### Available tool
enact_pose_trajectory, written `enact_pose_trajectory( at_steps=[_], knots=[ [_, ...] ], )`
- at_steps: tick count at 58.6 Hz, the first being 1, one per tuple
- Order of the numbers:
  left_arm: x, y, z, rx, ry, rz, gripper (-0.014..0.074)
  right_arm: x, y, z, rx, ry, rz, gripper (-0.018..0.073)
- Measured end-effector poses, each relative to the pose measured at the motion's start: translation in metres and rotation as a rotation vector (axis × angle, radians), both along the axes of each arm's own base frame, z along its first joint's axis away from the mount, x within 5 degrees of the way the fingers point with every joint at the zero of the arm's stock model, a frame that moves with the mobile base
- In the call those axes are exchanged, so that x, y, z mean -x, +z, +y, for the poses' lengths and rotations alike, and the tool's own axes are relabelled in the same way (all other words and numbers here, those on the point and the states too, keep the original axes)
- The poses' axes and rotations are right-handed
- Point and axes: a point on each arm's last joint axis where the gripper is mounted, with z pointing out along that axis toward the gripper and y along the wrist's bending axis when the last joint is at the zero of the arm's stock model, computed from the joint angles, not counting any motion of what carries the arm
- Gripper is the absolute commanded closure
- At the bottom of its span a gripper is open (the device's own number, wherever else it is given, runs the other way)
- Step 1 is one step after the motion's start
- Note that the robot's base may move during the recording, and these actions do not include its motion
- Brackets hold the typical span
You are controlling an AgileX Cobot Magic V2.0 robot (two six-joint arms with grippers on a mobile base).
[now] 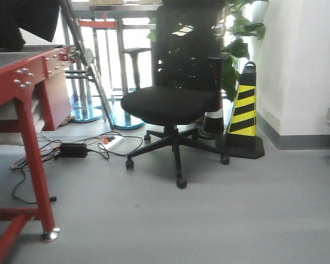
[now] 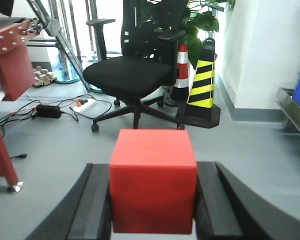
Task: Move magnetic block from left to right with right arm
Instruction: 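Turn the base past the chair toward the other mat surface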
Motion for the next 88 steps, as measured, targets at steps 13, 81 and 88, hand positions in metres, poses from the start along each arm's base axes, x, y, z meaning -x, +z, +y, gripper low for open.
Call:
enact_pose_trajectory(
  at_steps=[13, 81, 88],
  knots=[
    [0.0, 0.0, 0.0, 0.0, 0.0, 0.0, 0.0713, 0.0, 0.0, -0.0001, 0.002, -0.001, 0.0, 0.0368],
    [0.0, 0.0, 0.0, 0.0, 0.0, 0.0, 0.0713, 0.0, 0.0, -0.0001, 0.002, -0.001, 0.0, 0.0368],
    [0.0, 0.0, 0.0, 0.0, 0.0, 0.0, 0.0713, 0.0, 0.0, -0.0001, 0.002, -0.001, 0.0, 0.0368]
  ],
)
